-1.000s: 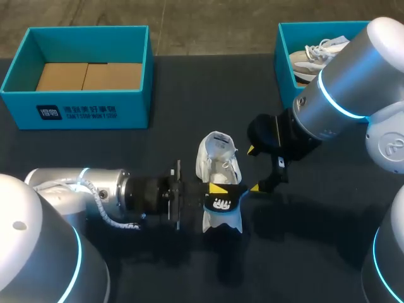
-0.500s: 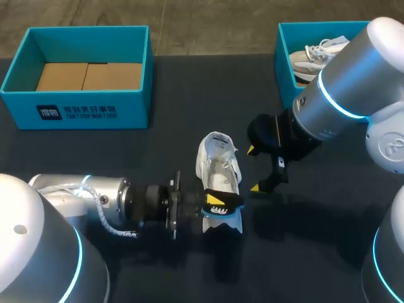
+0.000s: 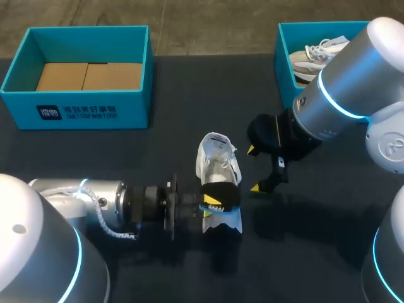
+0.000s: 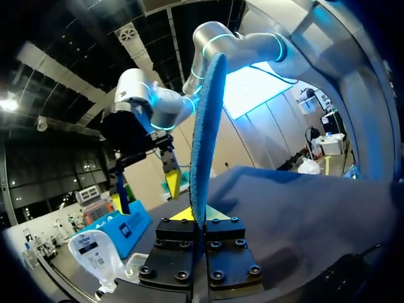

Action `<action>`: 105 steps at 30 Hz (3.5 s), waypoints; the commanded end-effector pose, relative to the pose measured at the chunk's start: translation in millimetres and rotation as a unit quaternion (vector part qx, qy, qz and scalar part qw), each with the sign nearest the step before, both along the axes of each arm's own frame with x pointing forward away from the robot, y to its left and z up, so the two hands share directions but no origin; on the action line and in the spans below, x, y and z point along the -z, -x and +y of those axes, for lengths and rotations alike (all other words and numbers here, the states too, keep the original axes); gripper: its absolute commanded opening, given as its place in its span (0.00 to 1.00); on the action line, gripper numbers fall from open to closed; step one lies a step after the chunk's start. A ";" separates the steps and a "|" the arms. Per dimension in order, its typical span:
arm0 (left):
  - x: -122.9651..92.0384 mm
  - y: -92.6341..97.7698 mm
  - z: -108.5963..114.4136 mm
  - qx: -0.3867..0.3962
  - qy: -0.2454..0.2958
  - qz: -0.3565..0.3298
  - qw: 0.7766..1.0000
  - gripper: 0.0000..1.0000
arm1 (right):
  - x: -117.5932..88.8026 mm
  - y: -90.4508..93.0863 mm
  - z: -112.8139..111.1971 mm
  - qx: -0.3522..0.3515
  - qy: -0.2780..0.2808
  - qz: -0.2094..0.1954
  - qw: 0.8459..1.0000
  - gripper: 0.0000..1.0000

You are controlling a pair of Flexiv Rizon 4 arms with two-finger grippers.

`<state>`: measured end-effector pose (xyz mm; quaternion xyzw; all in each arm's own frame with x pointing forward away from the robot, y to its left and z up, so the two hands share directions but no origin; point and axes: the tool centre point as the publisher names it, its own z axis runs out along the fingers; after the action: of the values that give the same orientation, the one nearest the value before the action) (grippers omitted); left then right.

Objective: Take the shoe out of the shoebox, open the shoe tongue, remove and reinsert the insole, then place the shoe into the shoebox

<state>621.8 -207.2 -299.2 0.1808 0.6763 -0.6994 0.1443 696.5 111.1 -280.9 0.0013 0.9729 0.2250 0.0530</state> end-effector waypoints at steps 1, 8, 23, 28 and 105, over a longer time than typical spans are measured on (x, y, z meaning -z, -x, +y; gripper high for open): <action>-3.8 2.4 2.2 -0.008 0.008 0.010 1.000 0.00 | 0.9 0.9 0.2 0.000 0.000 -0.001 1.000 1.00; -4.5 -8.4 3.4 -0.022 0.014 0.022 0.999 0.00 | 0.9 0.9 0.2 0.000 0.000 -0.001 1.000 1.00; 4.0 -27.6 -6.1 -0.032 0.007 0.027 0.999 0.00 | 0.9 0.9 0.2 0.000 0.000 -0.001 1.000 1.00; 9.0 -32.0 -5.1 -0.035 0.002 0.027 0.999 0.00 | 0.9 0.9 0.2 0.000 0.000 -0.001 1.000 1.00; 35.2 -69.7 7.3 -0.031 -0.071 -0.086 0.993 0.26 | 0.9 0.9 0.2 0.000 0.000 -0.001 1.000 1.00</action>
<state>696.3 -203.5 -339.4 0.2308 0.7137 -0.6282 0.2068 696.5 111.1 -280.9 0.0013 0.9729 0.2250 0.0530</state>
